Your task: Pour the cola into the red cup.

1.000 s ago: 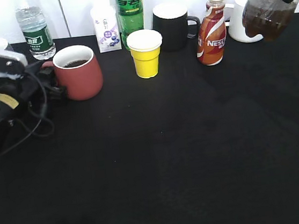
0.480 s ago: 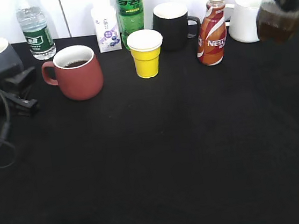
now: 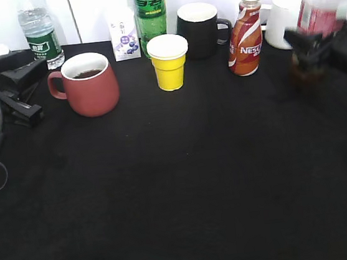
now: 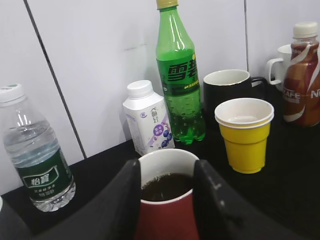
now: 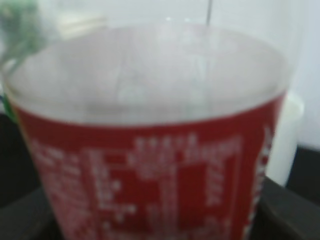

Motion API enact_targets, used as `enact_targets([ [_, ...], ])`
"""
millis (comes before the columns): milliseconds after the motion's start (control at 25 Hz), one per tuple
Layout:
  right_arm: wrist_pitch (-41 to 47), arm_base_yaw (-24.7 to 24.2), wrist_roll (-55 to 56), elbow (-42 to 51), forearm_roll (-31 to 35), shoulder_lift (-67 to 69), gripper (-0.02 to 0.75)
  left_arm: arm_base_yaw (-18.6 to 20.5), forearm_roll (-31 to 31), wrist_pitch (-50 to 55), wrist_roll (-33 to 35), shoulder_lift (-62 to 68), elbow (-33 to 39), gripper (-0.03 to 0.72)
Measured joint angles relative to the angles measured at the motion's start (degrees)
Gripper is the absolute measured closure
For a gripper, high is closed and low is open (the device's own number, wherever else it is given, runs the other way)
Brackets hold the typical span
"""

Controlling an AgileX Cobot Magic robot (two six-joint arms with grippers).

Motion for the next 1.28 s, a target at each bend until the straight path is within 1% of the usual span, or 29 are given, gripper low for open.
enact_targets([
  [120, -1.9, 0.0, -0.1, -0.1, 1.6, 1.9, 0.246, 0.0, 0.1, 0.0, 0.0, 0.0, 0.0, 0.416],
  [240, -2.0, 0.0, -0.1, -0.1, 1.5, 1.9, 0.245, 0.0, 0.1, 0.0, 0.0, 0.0, 0.0, 0.416],
  [280, -2.0, 0.0, -0.1, -0.1, 1.4, 1.9, 0.190, 0.0, 0.1, 0.0, 0.0, 0.0, 0.0, 0.416],
  [320, -2.0, 0.0, -0.1, -0.1, 1.4, 1.9, 0.118, 0.0, 0.1, 0.0, 0.0, -0.1, 0.0, 0.416],
  [360, -1.8, 0.0, -0.1, 0.0, 1.4, 1.8, 0.084, 0.0, 0.1, 0.0, 0.0, -0.3, 0.0, 0.416],
  [400, -1.8, 0.0, -0.1, 0.2, 1.4, 1.3, 0.076, 0.0, 0.1, 0.0, 0.0, -0.5, 0.0, 0.416],
  [520, -1.6, 0.0, -0.1, 3.6, 3.2, -1.9, 0.073, 0.0, 0.1, 1.8, 0.0, -0.6, 0.0, 0.416],
  [640, -1.5, 0.0, -0.1, 9.0, 4.4, -3.5, 0.073, 0.0, 0.1, 2.8, 0.0, -0.6, 0.0, 0.416],
  [760, -1.5, 0.0, -0.1, 15.5, 8.3, -5.9, 0.073, 0.0, 0.1, 4.0, 0.0, -0.7, 0.0, 0.416],
  [840, -1.5, 0.0, -0.1, 19.2, 9.8, -8.8, 0.074, 0.0, 0.1, 9.5, -0.5, -1.4, 0.0, 0.416],
  [880, -0.5, 0.0, 0.1, 20.9, 9.8, -10.7, 0.078, 0.0, -0.6, 14.4, -0.7, -2.5, 0.0, 0.416],
  [960, 8.9, 0.0, 2.9, 21.9, 9.8, -16.0, 0.087, -0.1, -5.2, 28.1, -2.2, -5.0, -1.4, 0.416],
  [1080, 25.1, 0.0, 6.5, 21.9, 9.8, -29.3, 0.099, -0.1, -12.1, 48.0, -2.6, -9.8, -8.8, 0.416],
  [1120, 31.9, 0.0, 7.0, 21.4, 9.8, -34.7, 0.104, -0.1, -14.7, 53.8, -2.6, -11.3, -11.1, 0.416],
  [1200, 52.0, 0.0, 7.2, 18.2, 9.1, -46.0, 0.111, -0.1, -17.2, 66.1, -2.6, -15.1, -15.3, 0.416],
  [1240, 60.2, 0.0, 7.6, 15.9, 9.2, -51.0, 0.117, -0.1, -18.5, 72.4, -2.6, -17.4, -17.2, 0.416],
  [1280, 67.3, 0.0, 7.7, 13.9, 10.7, -56.3, 0.127, -0.1, -19.4, 78.3, -2.6, -19.9, -19.3, 0.416],
])
